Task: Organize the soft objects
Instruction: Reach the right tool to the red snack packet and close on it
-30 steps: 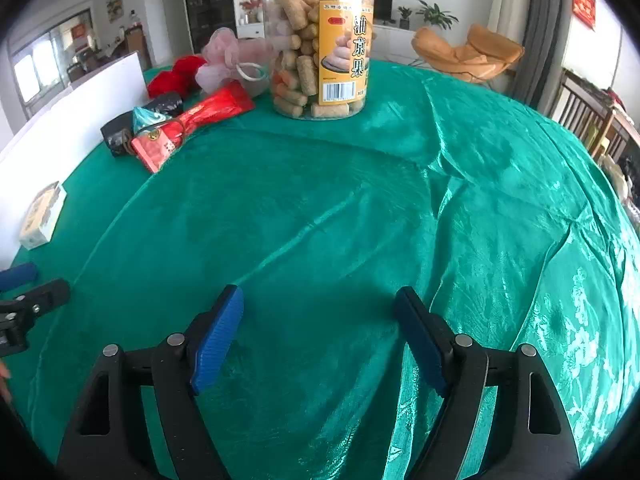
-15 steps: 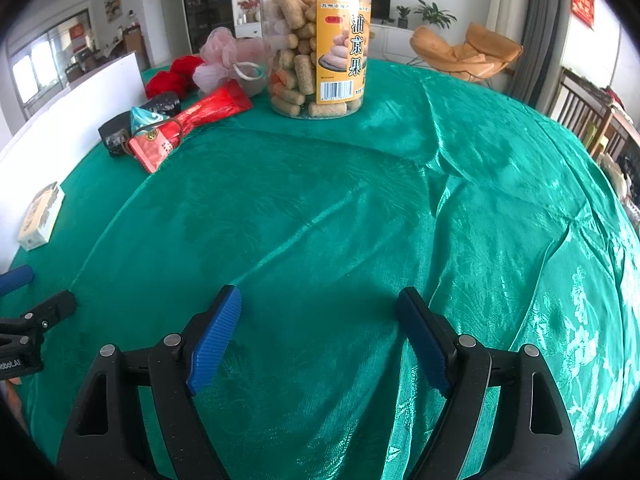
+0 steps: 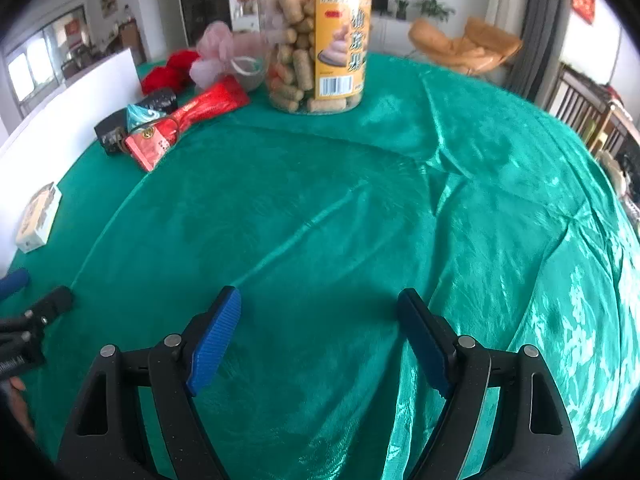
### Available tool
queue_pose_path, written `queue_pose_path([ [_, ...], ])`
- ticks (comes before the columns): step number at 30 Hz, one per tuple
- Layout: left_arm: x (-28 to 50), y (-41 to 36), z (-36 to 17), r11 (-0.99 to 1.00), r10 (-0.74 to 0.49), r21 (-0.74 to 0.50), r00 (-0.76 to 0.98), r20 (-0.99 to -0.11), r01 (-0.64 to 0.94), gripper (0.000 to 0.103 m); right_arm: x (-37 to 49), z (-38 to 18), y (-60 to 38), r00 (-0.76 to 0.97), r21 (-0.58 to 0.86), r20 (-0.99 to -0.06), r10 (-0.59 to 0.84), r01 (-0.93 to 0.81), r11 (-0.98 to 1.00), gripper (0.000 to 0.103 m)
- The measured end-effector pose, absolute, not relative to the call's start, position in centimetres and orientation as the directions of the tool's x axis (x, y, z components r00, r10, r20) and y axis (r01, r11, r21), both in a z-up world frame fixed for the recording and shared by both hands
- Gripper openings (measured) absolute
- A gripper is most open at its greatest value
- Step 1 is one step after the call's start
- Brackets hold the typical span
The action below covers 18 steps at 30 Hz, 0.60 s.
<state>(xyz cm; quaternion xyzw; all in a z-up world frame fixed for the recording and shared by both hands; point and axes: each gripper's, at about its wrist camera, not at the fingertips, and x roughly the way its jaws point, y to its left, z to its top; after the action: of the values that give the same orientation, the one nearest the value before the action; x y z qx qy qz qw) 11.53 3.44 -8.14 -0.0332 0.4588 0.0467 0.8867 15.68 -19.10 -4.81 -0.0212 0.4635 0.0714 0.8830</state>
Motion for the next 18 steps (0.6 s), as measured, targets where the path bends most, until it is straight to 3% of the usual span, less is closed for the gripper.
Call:
queue_pose_path([
  [5, 11.6, 3.4, -8.2, 0.993, 0.052, -0.016, 0.575, -0.816, -0.113, 0.103, 21.4, -2.0, -16.6, 0.543, 0.295, -0.774, 0.326, -0.147, 0.944, 0.082],
  [8, 11.6, 3.4, -8.2, 0.993, 0.053, -0.016, 0.576, -0.816, -0.113, 0.103, 25.6, -1.4, -14.1, 0.529, 0.358, -0.766, 0.365, -0.121, 0.926, 0.08],
  [10, 11.6, 3.4, -8.2, 0.993, 0.053, -0.016, 0.576, -0.816, -0.114, 0.103, 27.4, -1.4, -12.7, 0.534, 0.363, -0.765, 0.36, -0.104, 0.926, 0.075],
  [12, 11.7, 3.4, -8.2, 0.993, 0.053, -0.016, 0.576, -0.816, -0.114, 0.103, 28.8, -1.7, -11.3, 0.519, 0.366, -0.776, 0.358, -0.091, 0.926, 0.053],
  [14, 11.7, 3.4, -8.2, 0.993, 0.053, -0.016, 0.576, -0.816, -0.114, 0.103, 30.0, -2.7, -9.7, 0.48, 0.338, -0.808, 0.342, -0.097, 0.936, 0.041],
  [18, 11.7, 3.4, -8.2, 0.993, 0.053, -0.016, 0.576, -0.816, -0.114, 0.103, 31.0, -4.0, -8.2, 0.45, 0.308, -0.832, 0.326, -0.114, 0.944, 0.042],
])
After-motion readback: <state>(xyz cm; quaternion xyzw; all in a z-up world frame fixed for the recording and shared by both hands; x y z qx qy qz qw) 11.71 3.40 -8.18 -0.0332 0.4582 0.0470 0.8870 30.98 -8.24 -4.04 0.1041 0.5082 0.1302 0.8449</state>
